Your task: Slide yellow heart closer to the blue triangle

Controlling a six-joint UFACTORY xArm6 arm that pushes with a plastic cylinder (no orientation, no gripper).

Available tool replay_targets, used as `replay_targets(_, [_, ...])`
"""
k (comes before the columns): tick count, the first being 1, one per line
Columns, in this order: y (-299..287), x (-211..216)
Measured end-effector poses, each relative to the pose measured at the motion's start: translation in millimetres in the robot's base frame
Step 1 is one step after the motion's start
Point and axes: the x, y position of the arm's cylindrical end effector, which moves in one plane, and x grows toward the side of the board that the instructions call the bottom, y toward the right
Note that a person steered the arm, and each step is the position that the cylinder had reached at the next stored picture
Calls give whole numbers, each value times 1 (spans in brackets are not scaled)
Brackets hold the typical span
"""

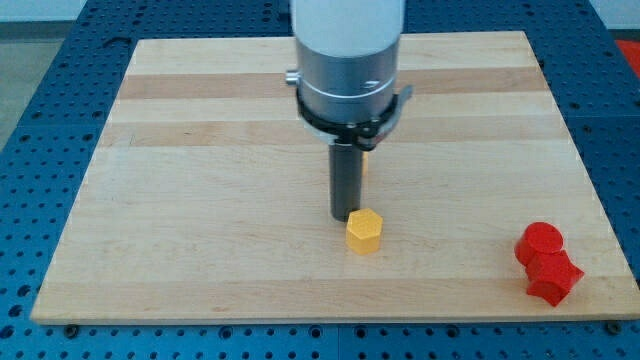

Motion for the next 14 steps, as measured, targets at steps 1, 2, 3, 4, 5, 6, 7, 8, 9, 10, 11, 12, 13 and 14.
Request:
replay_targets(1, [3, -32])
replay_targets(2, [-15, -65])
replay_targets(3, [-71, -84])
replay_targets(4, [-90, -107])
replay_targets(5, [-89, -91])
replay_targets(6, [-75, -65])
replay_targets(7, [-36, -64])
replay_targets(8, [-21, -90])
replay_targets(9, [-23, -125])
replay_targets(10, [-25, -143])
replay_targets(11, [-18, -123])
replay_targets(12, [18, -106])
replay_targets(13, [31, -121])
replay_targets(14, [-1, -155])
